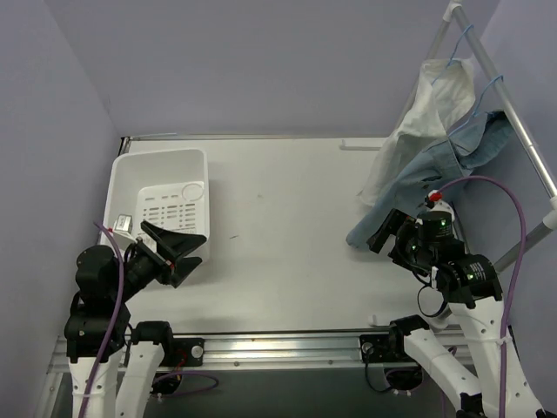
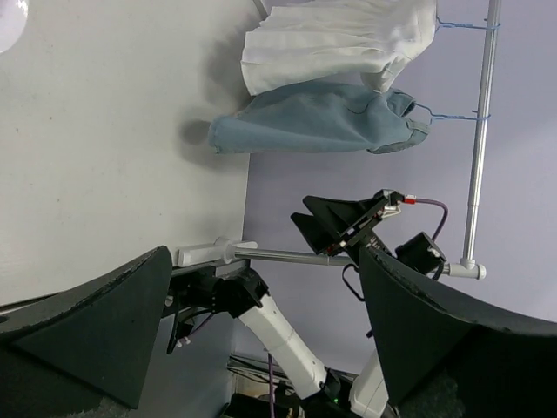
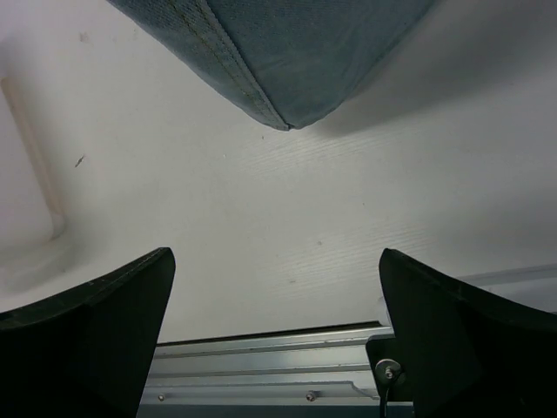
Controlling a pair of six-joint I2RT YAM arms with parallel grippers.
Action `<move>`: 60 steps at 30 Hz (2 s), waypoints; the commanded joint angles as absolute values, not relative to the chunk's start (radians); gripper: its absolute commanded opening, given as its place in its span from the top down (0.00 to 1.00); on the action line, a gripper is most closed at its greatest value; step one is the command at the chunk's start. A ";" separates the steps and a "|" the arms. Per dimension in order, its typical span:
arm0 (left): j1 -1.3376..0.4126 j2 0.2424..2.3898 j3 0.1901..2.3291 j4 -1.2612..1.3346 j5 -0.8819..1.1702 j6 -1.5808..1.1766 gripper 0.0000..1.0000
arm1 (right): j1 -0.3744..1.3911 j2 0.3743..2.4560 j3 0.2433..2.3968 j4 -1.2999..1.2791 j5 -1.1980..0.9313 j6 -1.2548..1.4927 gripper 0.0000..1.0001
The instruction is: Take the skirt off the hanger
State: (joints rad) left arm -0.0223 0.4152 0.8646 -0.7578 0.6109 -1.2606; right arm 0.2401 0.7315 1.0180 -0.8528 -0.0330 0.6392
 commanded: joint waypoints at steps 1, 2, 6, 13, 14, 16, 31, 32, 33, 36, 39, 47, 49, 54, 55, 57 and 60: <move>-0.015 0.416 0.861 -0.733 0.594 -1.296 0.02 | 0.247 0.736 1.057 -0.865 -0.008 0.640 0.00; -0.015 0.425 0.873 -0.733 0.597 -1.272 0.02 | 0.247 0.726 1.057 -0.864 -0.006 0.635 0.00; -0.017 0.506 0.972 -0.793 0.606 -1.145 0.04 | 0.247 0.701 1.049 -0.864 -0.018 0.637 0.00; -0.021 0.751 1.252 -0.910 0.554 -0.877 0.09 | 0.247 0.660 0.989 -0.868 -0.132 0.627 0.00; -0.041 0.768 1.262 -0.875 0.551 -0.890 0.10 | 0.247 0.646 0.988 -0.870 -0.140 0.629 0.00; -0.096 0.823 1.293 -0.836 0.513 -0.905 0.10 | 0.247 0.635 0.983 -0.867 -0.141 0.632 0.00; -0.821 1.293 1.721 -0.822 -0.014 -0.738 0.10 | 0.247 0.644 0.989 -0.903 -0.166 0.623 0.00; -0.827 1.311 1.738 -0.801 -0.011 -0.711 0.10 | 0.247 0.650 0.992 -0.914 -0.164 0.621 0.00; -0.831 1.330 1.776 -0.784 -0.006 -0.692 0.10 | 0.247 0.656 0.997 -0.928 -0.167 0.620 0.00; -0.862 1.402 1.847 -0.726 0.000 -0.621 0.10 | 0.247 0.667 1.005 -0.966 -0.186 0.603 0.00; -0.897 1.457 1.890 -0.652 0.000 -0.568 0.11 | 0.247 0.667 1.019 -1.014 -0.187 0.600 0.00; -0.956 1.635 2.011 -0.463 0.140 -0.421 0.17 | 0.247 0.632 1.008 -1.089 -0.198 0.604 0.00; -0.979 1.690 2.049 -0.459 0.144 -0.381 0.30 | 0.247 0.637 1.014 -1.100 -0.212 0.595 0.00; -0.999 1.848 2.256 -0.514 0.179 -0.264 0.26 | 0.247 0.663 1.066 -1.118 -0.195 0.580 0.00; -1.006 1.870 2.281 -0.523 0.190 -0.247 0.22 | 0.247 0.670 1.084 -1.120 -0.195 0.575 0.00; -1.015 1.926 2.354 -0.534 0.233 -0.213 0.18 | 0.247 0.673 1.100 -1.126 -0.198 0.574 0.00; -1.034 2.000 2.454 -0.561 0.272 -0.190 0.13 | 0.247 0.675 1.118 -1.129 -0.202 0.574 0.00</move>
